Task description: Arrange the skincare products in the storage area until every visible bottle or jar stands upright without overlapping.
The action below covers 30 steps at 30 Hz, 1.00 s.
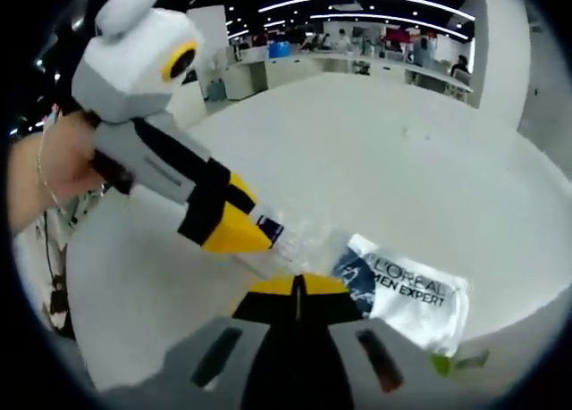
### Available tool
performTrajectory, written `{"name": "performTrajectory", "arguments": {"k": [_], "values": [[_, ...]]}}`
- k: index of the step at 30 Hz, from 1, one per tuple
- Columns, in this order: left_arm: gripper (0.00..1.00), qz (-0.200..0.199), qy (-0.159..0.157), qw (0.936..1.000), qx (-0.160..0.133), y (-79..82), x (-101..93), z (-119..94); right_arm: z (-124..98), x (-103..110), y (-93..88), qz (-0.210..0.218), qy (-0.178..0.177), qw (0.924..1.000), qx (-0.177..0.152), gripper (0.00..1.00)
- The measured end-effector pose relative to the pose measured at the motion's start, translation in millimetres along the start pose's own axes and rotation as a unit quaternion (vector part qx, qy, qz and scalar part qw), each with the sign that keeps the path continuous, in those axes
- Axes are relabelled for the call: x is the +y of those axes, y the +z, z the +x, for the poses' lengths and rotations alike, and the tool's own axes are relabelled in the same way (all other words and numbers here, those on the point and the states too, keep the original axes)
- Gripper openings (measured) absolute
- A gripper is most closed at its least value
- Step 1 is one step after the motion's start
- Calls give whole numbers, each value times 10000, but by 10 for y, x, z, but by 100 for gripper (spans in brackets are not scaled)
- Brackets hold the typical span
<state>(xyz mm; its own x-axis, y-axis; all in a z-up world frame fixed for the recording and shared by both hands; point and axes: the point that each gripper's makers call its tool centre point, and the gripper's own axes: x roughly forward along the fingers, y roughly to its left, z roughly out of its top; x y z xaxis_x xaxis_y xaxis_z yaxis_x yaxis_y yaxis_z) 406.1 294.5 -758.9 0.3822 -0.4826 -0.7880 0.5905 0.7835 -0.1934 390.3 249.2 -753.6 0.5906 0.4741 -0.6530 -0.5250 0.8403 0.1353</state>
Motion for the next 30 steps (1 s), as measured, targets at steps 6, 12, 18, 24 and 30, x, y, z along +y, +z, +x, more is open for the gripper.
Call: {"name": "performTrajectory", "arguments": {"k": [6,12,18,24,30], "values": [[21,147,107,9998,-120,27,-10,10,98,65,-20,-74,85,9998,166,2],[23,195,466,9976,-467,137,79,-126,1,58,40,-88,10,10000,31,2],[28,314,947,9855,-1369,362,183,-622,-95,83,157,188,21,9995,-244,2],[31,72,1378,9712,-1940,250,451,-1157,-168,227,213,123,200,9991,-356,3],[33,-406,2247,9548,-1903,-315,1037,-1569,-180,394,229,58,384,9985,-382,4]]}}
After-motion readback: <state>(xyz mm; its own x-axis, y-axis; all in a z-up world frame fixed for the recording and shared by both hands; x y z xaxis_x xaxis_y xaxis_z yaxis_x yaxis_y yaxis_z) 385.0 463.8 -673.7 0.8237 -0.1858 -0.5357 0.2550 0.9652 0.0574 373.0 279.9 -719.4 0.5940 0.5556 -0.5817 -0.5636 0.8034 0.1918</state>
